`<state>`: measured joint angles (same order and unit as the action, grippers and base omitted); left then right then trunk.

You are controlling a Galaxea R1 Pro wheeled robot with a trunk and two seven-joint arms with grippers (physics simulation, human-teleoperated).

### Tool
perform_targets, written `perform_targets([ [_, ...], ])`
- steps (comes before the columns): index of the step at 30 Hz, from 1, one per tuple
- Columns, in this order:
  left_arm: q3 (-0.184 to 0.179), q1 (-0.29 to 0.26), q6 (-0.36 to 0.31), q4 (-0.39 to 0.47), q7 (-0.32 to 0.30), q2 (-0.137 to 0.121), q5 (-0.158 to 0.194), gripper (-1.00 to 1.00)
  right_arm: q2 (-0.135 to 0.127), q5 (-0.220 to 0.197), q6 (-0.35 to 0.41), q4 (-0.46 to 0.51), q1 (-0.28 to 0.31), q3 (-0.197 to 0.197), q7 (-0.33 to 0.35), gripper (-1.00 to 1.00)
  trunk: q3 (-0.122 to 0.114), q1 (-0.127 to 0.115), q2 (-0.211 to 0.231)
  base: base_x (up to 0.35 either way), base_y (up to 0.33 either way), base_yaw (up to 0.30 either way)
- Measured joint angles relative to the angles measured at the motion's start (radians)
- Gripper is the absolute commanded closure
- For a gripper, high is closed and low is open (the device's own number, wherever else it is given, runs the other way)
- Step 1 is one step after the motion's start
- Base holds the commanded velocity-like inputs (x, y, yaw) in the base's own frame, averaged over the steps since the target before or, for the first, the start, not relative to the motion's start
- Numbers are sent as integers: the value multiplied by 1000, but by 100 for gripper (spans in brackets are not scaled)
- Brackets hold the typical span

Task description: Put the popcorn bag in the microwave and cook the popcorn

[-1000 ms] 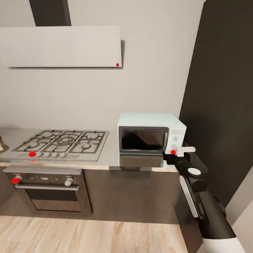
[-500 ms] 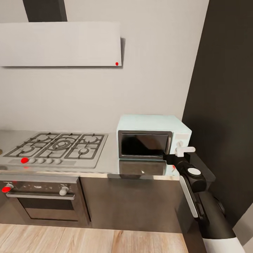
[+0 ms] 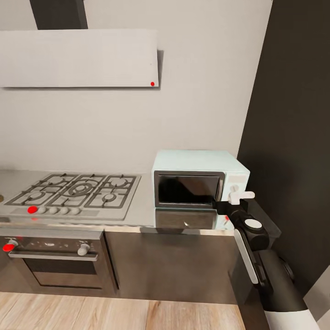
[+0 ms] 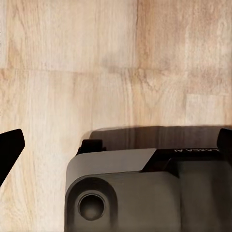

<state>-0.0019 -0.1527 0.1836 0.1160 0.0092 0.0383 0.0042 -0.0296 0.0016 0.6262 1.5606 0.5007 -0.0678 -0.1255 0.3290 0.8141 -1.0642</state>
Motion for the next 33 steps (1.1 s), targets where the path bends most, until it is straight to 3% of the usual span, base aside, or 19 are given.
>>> perform_targets([
  [33, 2, 0, 0, 0, 0, -1, 0, -100, 2, -1, -3, -12, 0, 10, 2, -100, 0, 0, 0, 65, 0, 0],
])
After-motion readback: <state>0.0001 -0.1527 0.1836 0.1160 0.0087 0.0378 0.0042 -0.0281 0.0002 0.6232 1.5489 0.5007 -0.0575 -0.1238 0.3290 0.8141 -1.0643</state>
